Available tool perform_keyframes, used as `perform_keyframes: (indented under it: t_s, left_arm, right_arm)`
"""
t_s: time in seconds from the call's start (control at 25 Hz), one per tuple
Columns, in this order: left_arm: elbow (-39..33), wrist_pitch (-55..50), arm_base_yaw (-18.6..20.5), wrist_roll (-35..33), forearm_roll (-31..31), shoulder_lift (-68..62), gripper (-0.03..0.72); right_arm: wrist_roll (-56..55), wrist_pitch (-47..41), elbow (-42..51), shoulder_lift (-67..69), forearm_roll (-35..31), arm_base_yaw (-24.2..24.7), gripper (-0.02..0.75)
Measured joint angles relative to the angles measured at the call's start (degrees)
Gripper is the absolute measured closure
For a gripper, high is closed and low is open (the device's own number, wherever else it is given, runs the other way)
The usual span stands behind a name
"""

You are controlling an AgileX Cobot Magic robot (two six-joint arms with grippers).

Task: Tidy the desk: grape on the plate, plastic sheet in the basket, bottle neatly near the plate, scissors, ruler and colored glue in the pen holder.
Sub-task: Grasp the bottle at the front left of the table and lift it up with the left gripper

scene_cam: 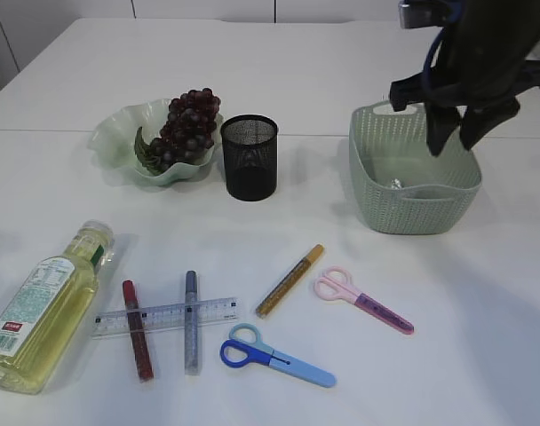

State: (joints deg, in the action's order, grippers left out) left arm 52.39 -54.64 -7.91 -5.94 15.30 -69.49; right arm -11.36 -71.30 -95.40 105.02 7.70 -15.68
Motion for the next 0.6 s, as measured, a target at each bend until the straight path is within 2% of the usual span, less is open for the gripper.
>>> perform_keyframes:
  t_s: [0.36,0.6]
  left_arm:
    - [0.00,1.66,0.00,0.71,0.00,-0.43,0.316]
    - [0.00,1.49,0.00,0.85,-0.44,-6.30,0.316]
  right_arm:
    - [3.05,0.00,14.67,-17.36,3.01,0.00,0.424]
    - [3.82,0.00,21.62,-26.60,4.46,0.00,0.424]
